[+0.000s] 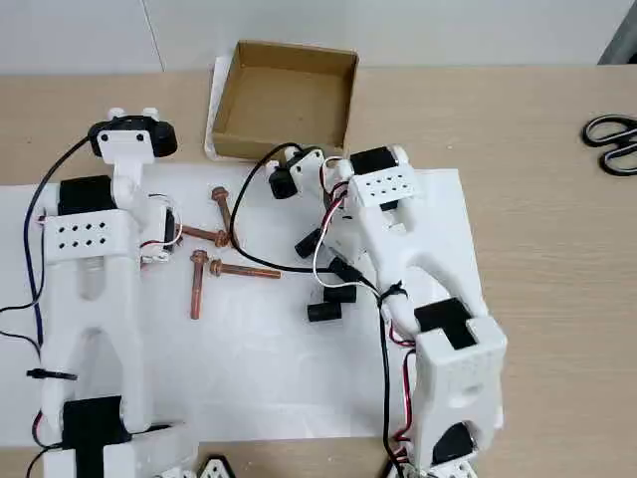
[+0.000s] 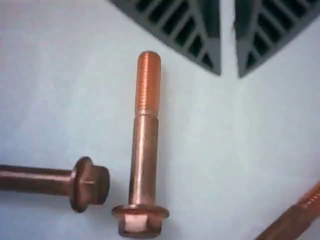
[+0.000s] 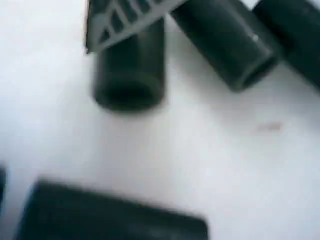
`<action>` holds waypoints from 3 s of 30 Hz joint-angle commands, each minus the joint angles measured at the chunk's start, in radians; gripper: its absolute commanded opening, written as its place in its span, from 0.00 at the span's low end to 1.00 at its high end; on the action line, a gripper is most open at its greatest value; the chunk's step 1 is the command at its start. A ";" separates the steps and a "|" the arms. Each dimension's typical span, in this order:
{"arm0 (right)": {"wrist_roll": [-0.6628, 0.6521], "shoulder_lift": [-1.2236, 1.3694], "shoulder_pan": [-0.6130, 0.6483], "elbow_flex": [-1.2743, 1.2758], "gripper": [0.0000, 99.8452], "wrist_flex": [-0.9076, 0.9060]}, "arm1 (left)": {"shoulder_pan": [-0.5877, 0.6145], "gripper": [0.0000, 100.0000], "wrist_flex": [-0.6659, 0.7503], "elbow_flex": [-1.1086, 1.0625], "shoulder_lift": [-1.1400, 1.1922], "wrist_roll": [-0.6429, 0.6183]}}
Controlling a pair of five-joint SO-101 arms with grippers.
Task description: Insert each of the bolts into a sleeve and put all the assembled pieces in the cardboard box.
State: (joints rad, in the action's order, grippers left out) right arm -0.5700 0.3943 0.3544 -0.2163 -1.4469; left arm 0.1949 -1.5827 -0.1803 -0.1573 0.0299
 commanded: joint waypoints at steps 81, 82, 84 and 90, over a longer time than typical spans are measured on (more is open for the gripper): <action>0.066 0.140 -0.002 0.011 0.10 -0.048 | 0.002 0.01 0.037 -0.015 -0.003 -0.003; 0.064 0.150 -0.002 0.011 0.08 -0.048 | 0.002 0.01 0.037 -0.015 -0.003 -0.003; 0.063 0.173 -0.001 0.011 0.04 -0.056 | 0.002 0.01 0.035 -0.015 -0.003 -0.003; 0.063 0.239 -0.001 0.011 0.01 -0.071 | 0.002 0.01 0.031 -0.015 -0.002 -0.003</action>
State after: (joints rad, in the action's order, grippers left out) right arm -0.5132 0.5738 0.3652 -0.2286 -1.4945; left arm 0.1949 -1.5612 -0.1987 -0.1542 0.0299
